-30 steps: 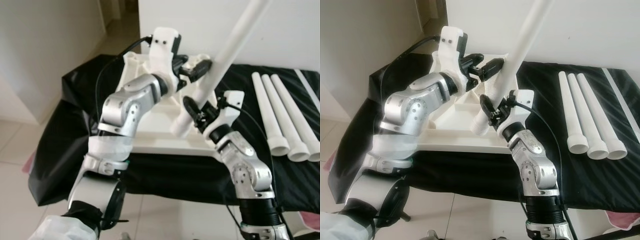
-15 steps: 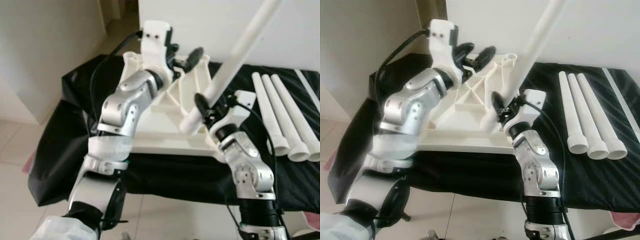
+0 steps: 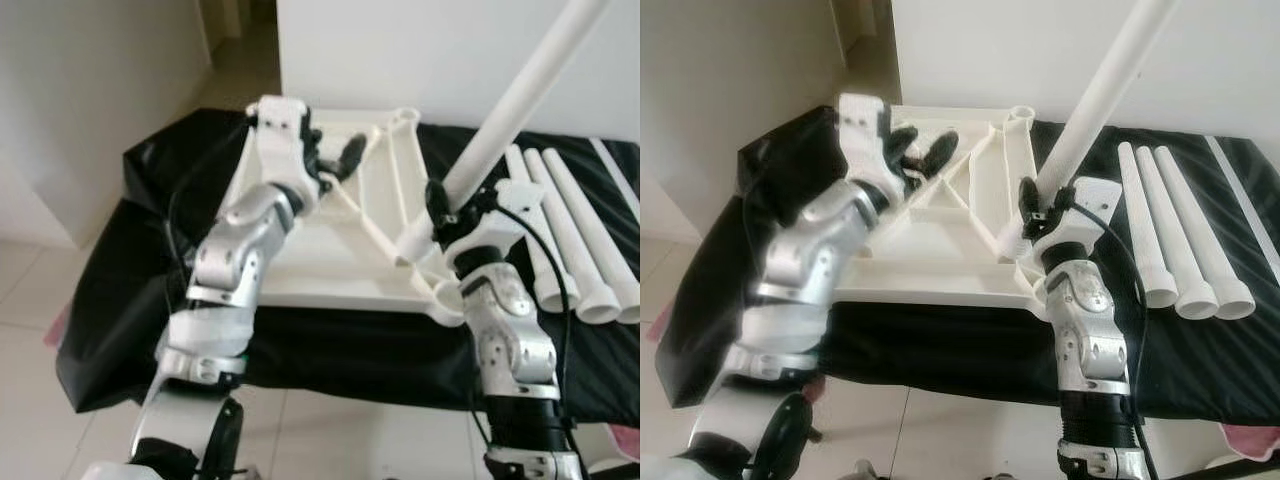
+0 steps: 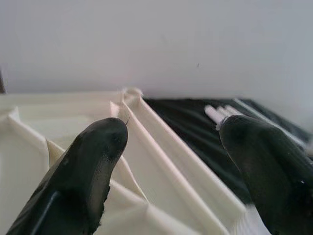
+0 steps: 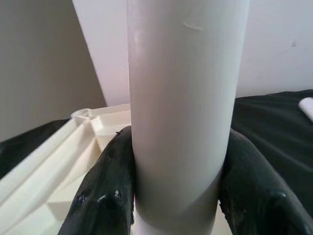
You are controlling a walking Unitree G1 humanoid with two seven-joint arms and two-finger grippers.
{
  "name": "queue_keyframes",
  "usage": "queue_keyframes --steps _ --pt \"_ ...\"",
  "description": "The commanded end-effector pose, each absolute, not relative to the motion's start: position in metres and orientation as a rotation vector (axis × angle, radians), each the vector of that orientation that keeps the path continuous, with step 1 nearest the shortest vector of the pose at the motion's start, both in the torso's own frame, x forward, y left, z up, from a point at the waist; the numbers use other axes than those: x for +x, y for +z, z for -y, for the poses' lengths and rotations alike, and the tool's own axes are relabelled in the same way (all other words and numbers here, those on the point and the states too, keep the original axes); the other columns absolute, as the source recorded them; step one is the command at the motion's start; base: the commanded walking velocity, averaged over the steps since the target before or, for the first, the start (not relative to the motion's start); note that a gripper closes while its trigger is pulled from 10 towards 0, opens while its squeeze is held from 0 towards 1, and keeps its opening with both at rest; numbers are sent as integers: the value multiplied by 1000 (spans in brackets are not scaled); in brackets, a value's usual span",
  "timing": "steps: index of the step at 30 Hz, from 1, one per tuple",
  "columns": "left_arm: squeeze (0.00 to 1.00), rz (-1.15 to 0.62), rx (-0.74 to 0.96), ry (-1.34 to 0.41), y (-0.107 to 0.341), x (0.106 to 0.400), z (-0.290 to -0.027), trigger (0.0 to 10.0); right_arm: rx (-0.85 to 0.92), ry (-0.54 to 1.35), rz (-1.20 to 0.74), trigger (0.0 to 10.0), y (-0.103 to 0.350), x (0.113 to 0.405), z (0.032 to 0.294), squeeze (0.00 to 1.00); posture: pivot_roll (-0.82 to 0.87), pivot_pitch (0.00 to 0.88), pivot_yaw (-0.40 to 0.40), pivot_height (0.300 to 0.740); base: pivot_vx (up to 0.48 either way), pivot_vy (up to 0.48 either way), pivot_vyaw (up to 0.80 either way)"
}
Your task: Building children table
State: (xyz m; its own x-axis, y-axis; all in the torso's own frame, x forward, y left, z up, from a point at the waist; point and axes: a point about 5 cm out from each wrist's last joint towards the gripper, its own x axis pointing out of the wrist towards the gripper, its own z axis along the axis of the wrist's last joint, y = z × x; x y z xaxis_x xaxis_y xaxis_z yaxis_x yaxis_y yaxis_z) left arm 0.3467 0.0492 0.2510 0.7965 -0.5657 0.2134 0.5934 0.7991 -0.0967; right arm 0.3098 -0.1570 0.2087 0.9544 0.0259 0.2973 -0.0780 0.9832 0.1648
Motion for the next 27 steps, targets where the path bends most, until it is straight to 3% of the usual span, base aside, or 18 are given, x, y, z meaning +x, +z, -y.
queue_keyframes --steps 1,10,27 --pt "0 205 -133 -620 253 344 -47 10000 151 40 318 10000 209 309 159 0 -36 14 0 740 0 0 0" --pt "0 261 -31 -654 239 333 -39 10000 9 -50 369 10000 208 306 163 0 -31 12 -6 740 0 0 0" --pt "0 274 199 -1100 195 277 -28 10000 -63 -89 403 10000 204 299 161 0 -34 29 -1 740 0 0 0"
